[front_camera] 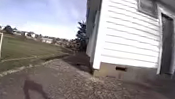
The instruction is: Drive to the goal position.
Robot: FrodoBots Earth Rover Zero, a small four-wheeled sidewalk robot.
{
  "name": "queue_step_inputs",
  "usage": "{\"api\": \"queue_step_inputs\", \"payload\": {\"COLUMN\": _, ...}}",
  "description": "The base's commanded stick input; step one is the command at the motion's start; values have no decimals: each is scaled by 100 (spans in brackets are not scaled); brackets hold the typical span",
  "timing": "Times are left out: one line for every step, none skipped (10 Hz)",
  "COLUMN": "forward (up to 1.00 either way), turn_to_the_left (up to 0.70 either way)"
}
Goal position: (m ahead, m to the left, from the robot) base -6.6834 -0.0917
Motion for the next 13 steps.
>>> {"api": "queue_step_inputs", "payload": {"forward": 0, "turn_to_the_left": 0}}
{"api": "queue_step_inputs", "payload": {"forward": 0, "turn_to_the_left": 0}}
{"api": "queue_step_inputs", "payload": {"forward": 0, "turn_to_the_left": 0}}
{"api": "queue_step_inputs", "payload": {"forward": 0, "turn_to_the_left": 0}}
{"api": "queue_step_inputs", "payload": {"forward": 0, "turn_to_the_left": 26}}
{"api": "queue_step_inputs", "payload": {"forward": 0, "turn_to_the_left": 52}}
{"api": "queue_step_inputs", "payload": {"forward": 0, "turn_to_the_left": 65}}
{"api": "queue_step_inputs", "payload": {"forward": 0, "turn_to_the_left": 70}}
{"api": "queue_step_inputs", "payload": {"forward": 0, "turn_to_the_left": 70}}
{"api": "queue_step_inputs", "payload": {"forward": 0, "turn_to_the_left": 70}}
{"api": "queue_step_inputs", "payload": {"forward": 0, "turn_to_the_left": 70}}
{"api": "queue_step_inputs", "payload": {"forward": 0, "turn_to_the_left": 70}}
{"api": "queue_step_inputs", "payload": {"forward": 0, "turn_to_the_left": 70}}
